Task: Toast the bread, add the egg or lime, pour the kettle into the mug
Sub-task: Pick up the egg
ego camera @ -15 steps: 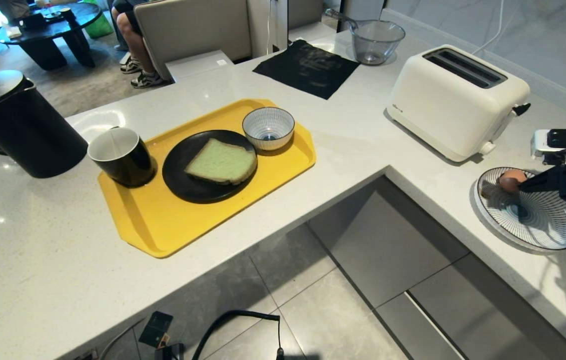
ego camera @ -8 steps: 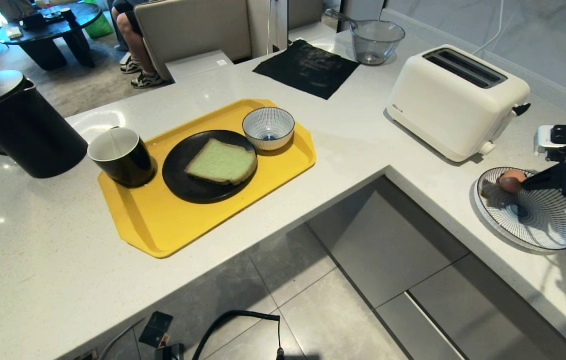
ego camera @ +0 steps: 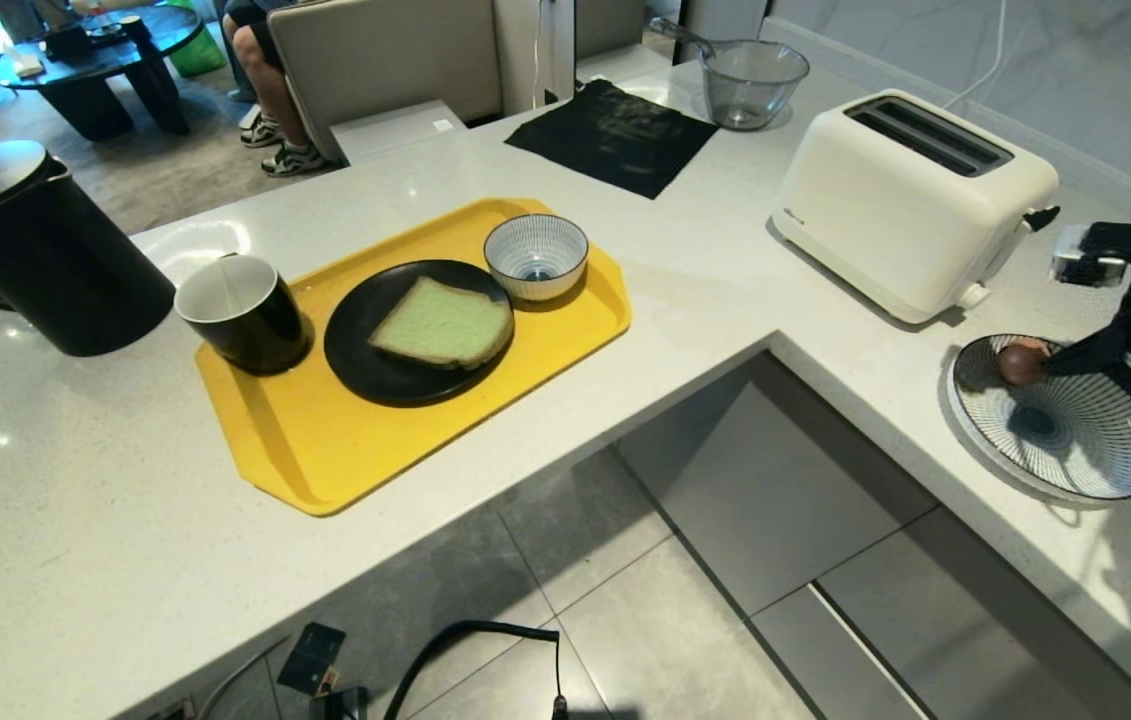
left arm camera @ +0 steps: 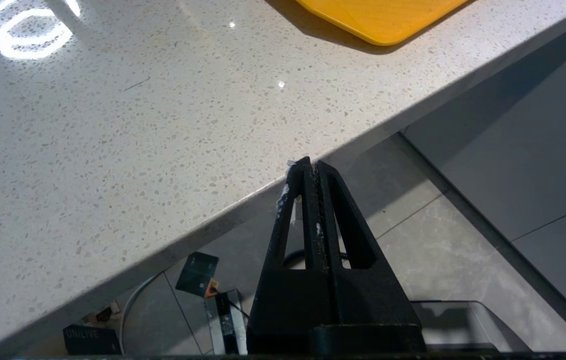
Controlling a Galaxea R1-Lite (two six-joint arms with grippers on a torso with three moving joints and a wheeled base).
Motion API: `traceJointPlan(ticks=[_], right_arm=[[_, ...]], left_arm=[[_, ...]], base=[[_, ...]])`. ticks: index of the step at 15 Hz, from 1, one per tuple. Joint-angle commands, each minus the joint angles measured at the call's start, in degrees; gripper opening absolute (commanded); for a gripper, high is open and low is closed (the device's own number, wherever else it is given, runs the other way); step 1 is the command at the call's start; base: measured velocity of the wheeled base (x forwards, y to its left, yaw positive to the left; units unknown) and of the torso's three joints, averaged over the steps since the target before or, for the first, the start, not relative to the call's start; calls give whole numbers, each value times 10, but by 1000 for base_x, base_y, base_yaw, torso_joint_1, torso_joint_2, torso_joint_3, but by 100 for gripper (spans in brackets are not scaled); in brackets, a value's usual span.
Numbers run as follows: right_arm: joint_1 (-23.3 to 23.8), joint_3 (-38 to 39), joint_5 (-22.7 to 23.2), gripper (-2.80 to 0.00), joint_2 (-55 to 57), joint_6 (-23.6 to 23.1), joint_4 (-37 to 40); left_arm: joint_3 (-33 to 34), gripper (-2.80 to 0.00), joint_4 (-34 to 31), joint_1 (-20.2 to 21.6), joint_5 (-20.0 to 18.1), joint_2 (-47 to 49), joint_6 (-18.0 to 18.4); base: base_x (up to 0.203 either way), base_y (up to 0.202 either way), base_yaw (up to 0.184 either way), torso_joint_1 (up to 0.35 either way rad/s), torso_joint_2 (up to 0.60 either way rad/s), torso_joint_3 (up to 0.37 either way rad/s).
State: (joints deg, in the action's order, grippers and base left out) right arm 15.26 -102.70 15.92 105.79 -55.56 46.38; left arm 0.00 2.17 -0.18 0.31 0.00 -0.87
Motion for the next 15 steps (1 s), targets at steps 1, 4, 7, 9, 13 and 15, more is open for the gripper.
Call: traceJointPlan(ticks=[1,4,7,9,13,15], right_arm=[[-31,-5,-35,-280,-4,133,2],[-76,-15,-98,-280,-2,303,2],[-101,-48,-174,-280,13,428,2],[-107,-63,-240,-280,20,476,-1],[-110,-54,-291,-280,14,531,-13],[-116,-54,-300,0,17,558,-14]], left_arm=[[8,-280,0,0,0,0,0],[8,-280,0,0,0,0,0],[8,-280,0,0,0,0,0],[8,-280,0,0,0,0,0],[8,-280,0,0,0,0,0],[8,-280,0,0,0,0,0]], base=[[0,0,0,0,0,0],[0,0,0,0,0,0],[0,0,0,0,0,0],[0,0,0,0,0,0],[0,0,0,0,0,0],[0,0,0,0,0,0]])
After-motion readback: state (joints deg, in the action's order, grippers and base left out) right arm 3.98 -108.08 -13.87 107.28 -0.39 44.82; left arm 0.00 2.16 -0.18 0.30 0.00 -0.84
